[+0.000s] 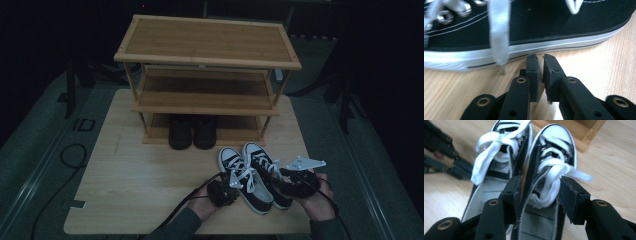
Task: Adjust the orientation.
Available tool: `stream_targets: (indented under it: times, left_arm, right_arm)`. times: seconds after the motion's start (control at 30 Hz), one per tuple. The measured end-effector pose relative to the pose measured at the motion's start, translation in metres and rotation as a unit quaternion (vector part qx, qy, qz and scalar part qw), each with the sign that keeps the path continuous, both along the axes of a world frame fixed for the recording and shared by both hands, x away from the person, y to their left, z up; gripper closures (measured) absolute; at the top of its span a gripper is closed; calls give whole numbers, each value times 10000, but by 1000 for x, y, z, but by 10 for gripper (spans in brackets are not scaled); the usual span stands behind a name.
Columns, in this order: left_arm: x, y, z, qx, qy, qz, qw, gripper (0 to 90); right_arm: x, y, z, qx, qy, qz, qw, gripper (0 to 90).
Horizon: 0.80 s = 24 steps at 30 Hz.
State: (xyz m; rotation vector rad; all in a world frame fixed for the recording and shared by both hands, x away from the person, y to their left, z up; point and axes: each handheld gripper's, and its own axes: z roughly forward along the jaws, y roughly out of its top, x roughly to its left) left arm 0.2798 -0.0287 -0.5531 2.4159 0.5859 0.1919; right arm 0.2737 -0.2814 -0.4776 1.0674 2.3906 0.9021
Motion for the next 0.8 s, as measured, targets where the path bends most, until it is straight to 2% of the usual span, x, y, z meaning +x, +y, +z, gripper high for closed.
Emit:
stream_targets:
  times: [0.17, 0.23, 0.33, 0.53, 0.7, 0.8]
  left_arm:
    - [1, 17, 4, -117, -74, 265, 9996, 791]
    - [3, 27, 6, -80, -90, 340, 9993, 782]
    - [4, 43, 9, -141, -127, 571, 9982, 772]
    - [10, 74, 11, -167, -88, 970, 9951, 755]
    - [15, 97, 16, -311, -95, 1307, 9909, 746]
    - [16, 108, 18, -315, -126, 1438, 9890, 739]
  right_arm:
    - [-8, 6, 3, 12, -78, 84, 9999, 525]
    - [-11, 9, 6, -11, -127, 104, 9999, 529]
    - [-14, 13, 10, -15, -114, 167, 9998, 530]
    - [-5, 17, 1, -85, 242, 38, 9997, 515]
    - [4, 19, -9, -62, 576, -120, 9983, 479]
    - [8, 22, -12, -44, 662, -146, 9977, 471]
